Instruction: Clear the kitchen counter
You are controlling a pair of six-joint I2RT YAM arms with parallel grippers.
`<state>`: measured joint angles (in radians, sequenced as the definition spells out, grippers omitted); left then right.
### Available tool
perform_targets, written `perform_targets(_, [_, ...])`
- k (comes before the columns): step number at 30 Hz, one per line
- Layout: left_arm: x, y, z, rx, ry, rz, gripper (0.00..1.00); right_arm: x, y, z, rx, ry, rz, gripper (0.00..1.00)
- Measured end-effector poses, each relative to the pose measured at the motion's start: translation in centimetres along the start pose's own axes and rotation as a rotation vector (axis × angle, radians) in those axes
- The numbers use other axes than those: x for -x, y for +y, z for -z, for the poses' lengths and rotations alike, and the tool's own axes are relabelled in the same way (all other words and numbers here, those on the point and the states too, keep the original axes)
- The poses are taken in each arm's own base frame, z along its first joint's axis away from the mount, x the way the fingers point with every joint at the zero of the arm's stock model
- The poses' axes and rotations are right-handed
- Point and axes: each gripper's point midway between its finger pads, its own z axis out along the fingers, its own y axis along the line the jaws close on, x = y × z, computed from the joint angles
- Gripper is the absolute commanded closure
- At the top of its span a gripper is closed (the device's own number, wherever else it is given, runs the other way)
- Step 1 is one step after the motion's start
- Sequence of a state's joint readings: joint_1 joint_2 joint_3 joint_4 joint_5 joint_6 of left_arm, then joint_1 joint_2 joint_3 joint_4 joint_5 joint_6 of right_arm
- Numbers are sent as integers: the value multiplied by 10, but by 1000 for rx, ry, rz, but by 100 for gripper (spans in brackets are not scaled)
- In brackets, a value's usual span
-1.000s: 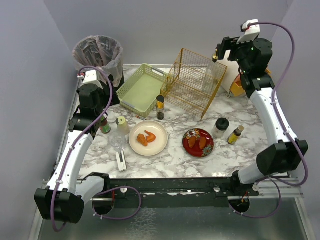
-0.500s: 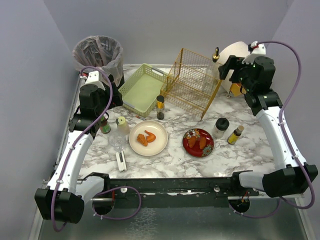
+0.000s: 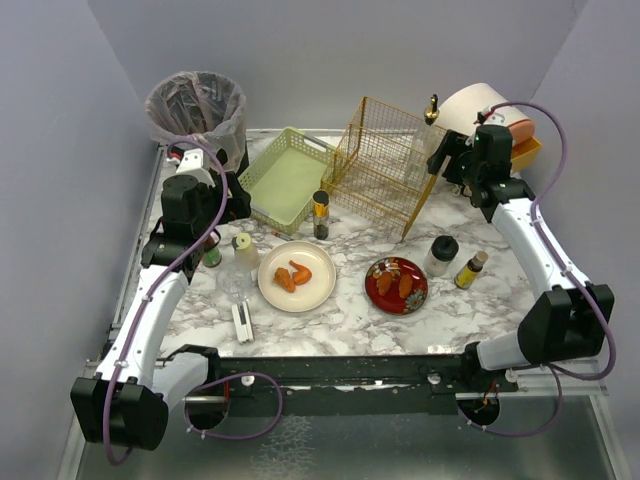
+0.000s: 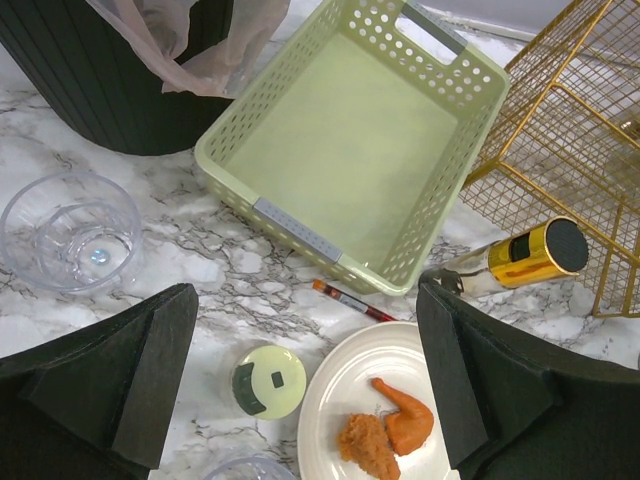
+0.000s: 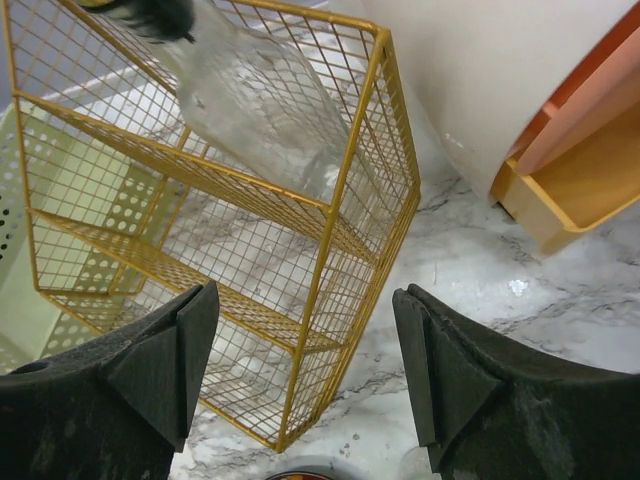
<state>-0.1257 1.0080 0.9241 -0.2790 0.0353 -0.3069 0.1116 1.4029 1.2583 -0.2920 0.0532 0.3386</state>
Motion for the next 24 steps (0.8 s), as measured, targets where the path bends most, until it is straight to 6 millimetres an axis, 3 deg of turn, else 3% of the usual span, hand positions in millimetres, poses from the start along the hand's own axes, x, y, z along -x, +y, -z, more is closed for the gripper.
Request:
perform_targets(6, [-2, -1, 0, -9, -1, -1, 1, -28, -7, -28, -27, 71, -37, 29])
perform_targets(12, [0, -2, 2, -15, -13, -1, 1, -45, -11, -50, -39, 106, -50, 46])
perform_targets(15, [0, -2, 3, -16, -15, -2, 1, -58, -15, -59, -52, 138, -45, 48])
perform_targets(24, [1, -2, 4, -16, -16, -2, 1, -65, -14, -66, -49, 149, -16, 73])
